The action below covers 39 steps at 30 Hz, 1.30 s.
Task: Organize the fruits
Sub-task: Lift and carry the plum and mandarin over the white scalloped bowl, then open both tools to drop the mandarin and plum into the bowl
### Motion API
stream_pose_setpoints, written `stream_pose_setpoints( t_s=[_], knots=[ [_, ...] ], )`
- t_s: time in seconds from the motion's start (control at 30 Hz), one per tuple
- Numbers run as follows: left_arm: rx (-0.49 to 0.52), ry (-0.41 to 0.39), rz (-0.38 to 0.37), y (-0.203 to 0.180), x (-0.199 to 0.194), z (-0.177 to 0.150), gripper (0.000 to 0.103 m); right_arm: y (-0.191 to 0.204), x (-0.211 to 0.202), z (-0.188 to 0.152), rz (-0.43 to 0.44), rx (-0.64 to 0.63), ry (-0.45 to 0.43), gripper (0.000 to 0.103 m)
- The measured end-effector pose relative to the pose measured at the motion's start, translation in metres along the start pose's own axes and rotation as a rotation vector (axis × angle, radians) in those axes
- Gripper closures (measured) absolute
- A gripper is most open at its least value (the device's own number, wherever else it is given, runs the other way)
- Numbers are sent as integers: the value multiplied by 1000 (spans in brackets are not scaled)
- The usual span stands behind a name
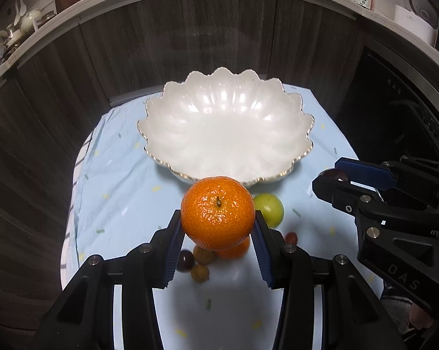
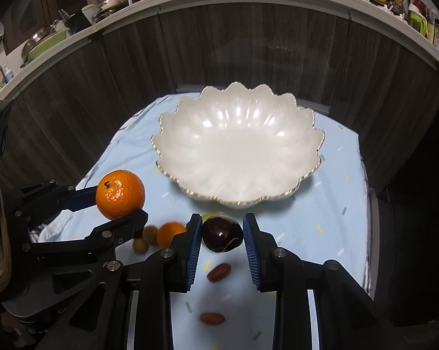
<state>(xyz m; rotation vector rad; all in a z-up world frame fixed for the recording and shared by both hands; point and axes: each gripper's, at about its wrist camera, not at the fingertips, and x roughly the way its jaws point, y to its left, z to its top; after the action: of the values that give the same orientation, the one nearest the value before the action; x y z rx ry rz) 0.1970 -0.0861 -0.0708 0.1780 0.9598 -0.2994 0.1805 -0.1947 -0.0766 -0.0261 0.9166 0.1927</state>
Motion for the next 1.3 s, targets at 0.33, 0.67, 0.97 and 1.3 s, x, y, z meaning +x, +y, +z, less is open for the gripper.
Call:
stream_pose_setpoints(
  t_s=[0.33,0.67,0.97,1.3],
  knots=[
    [-22,-33,22,7,12,30,58,-14,12,24,-29,31,-26,73],
    [-55,-42,47,14,37,47,58,-31,37,43,-71,74,-31,73],
    [-70,-30,61,21,68,56,58,-46,67,48,-114,105,-15,73],
    [-70,22,55,19,92,55,57,-55,89,44,-121,117,22,73]
  ],
)
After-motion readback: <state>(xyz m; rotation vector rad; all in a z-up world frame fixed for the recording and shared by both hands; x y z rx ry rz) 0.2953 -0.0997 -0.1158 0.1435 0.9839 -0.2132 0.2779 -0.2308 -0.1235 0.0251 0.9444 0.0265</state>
